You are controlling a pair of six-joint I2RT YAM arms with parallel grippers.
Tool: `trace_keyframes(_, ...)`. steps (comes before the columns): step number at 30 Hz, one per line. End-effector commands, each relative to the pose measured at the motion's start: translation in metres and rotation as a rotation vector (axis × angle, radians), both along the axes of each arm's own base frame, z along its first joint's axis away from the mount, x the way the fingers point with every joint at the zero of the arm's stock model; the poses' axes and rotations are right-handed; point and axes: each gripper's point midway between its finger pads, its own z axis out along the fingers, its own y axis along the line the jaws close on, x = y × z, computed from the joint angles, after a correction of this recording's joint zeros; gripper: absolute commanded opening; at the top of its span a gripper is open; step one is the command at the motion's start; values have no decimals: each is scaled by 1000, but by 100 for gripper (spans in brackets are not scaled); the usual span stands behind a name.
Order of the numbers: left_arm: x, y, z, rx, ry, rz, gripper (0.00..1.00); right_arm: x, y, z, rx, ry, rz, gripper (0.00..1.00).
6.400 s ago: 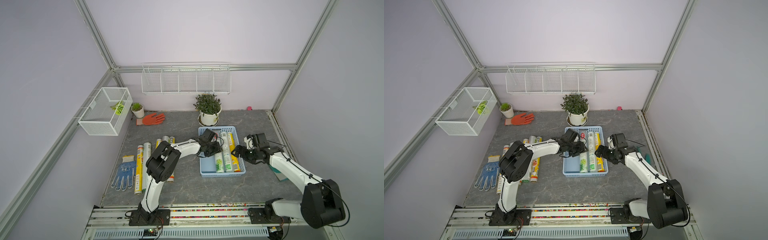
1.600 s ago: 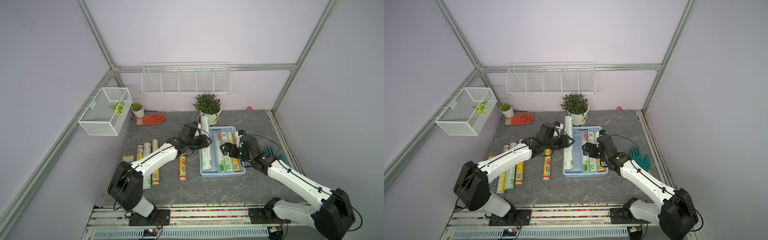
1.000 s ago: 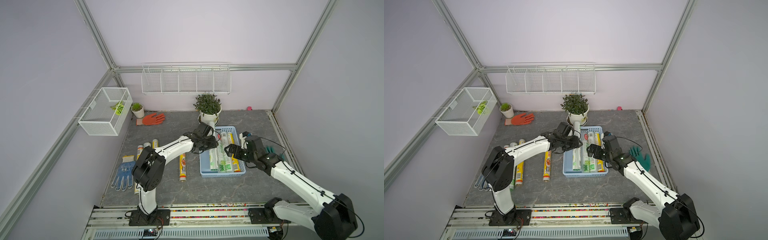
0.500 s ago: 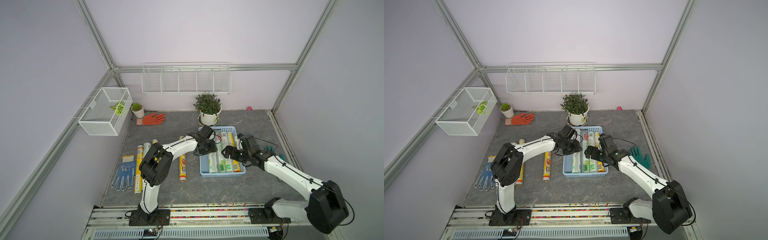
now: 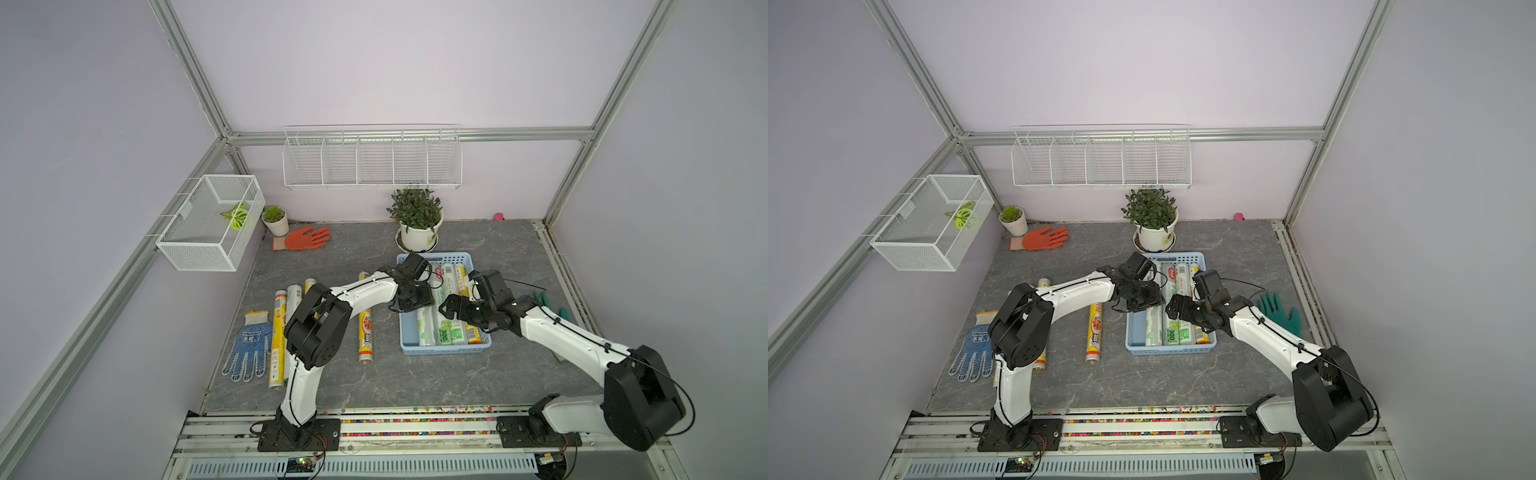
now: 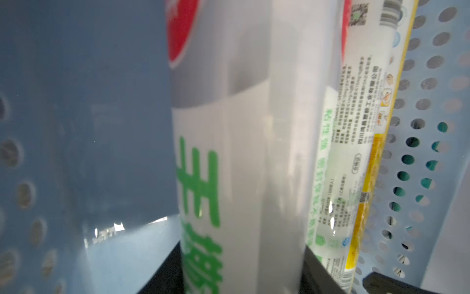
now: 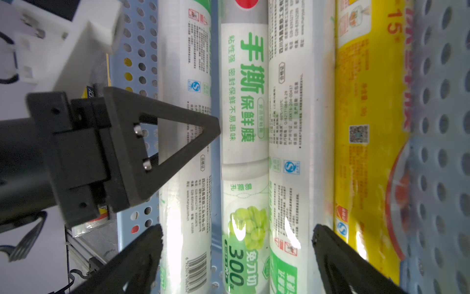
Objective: Put the plastic wrap into the basket
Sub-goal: Place the plastic wrap in the basket.
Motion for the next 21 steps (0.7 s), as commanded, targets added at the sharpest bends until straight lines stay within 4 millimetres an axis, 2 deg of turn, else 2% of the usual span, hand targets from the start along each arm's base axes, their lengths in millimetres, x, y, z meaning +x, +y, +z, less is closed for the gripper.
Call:
trace_keyframes(1,5,-11,10,-24,-22,-19,58,9,5,10,19,-36,15,97)
trace_keyframes(11,5,-8,13,-14,-28,-18,61,8,4,9,18,-38,13,97)
trace_keyframes(21,1,-6,35,-35,-72,-51,65,7,2,17,26,-60,7,97)
